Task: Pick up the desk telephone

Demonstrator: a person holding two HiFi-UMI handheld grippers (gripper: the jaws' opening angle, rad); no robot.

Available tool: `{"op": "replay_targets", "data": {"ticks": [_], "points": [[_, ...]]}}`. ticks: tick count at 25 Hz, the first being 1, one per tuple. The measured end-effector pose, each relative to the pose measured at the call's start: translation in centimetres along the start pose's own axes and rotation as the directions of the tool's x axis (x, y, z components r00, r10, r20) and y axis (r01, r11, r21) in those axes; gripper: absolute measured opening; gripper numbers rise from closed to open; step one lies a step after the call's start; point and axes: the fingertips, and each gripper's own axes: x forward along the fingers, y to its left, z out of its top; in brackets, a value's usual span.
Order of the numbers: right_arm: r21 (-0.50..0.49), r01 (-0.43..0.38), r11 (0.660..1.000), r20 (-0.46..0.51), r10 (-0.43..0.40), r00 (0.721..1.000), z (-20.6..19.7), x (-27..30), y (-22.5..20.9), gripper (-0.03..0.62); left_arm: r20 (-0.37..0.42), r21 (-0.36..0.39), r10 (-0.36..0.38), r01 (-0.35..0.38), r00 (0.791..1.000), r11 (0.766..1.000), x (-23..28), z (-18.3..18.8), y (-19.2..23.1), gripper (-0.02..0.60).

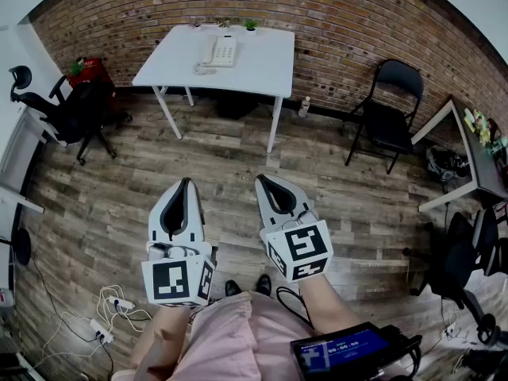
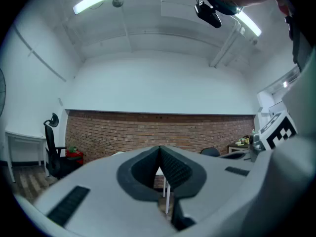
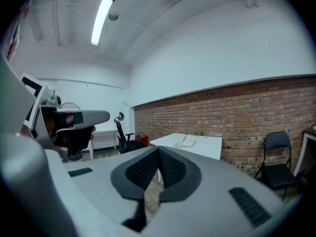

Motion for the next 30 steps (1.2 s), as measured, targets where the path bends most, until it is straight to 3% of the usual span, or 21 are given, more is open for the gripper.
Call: {"op": "replay_targets", "data": {"ticks": [9,13,14,15,16,17,21,30], "points": [[-0.006,0.007,1.0,-0.002,-0.007,1.0,-0.6,-0.8,-0.3,-0.003,-0.006,0.013,0.003,-0.002,1.0,1.0,-0.5,-0.5,-0.8,0.011],[0.007,0.025,1.0,0.04,-0.026,0.999,-0.1,-1.7,-1.3,0.014,0.01,-0.03,0.007,-0.006,1.0,1.0,-0.7,-0.5,-1.3,0.012],[0.016,0.013,1.0,0.038,-0.013,0.999,-0.1,-1.8,-1.5,0.18,0.014,-0.049,-0.011,0.011,1.0,0.999,-0.6,-0.5,-1.6,0.09],[0.019,0.007,1.0,0.033,-0.007,0.999,-0.1,-1.9,-1.8,0.246,0.015,-0.068,-0.025,0.026,1.0,0.997,-0.5,-0.5,-2.0,0.198],[0.013,0.011,1.0,0.029,-0.012,0.999,-0.2,-2.0,-2.2,0.247,0.017,-0.083,-0.031,0.033,0.999,0.996,-0.4,-0.6,-2.3,0.277],[0.003,0.02,1.0,0.028,-0.02,0.999,-0.2,-2.2,-2.6,0.245,0.018,-0.089,-0.03,0.031,0.999,0.996,-0.4,-0.6,-2.5,0.291],[-0.027,0.007,1.0,0.023,-0.006,1.0,-0.1,-2.9,-3.4,0.238,0.017,-0.065,0.009,-0.008,1.0,0.998,-0.7,-0.8,-3.2,0.291],[-0.053,0.008,0.999,-0.025,-0.009,1.0,-2.0,-0.8,-4.9,0.235,-0.019,-0.096,0.068,-0.07,0.997,0.993,0.6,-3.4,-1.4,0.291]]}}
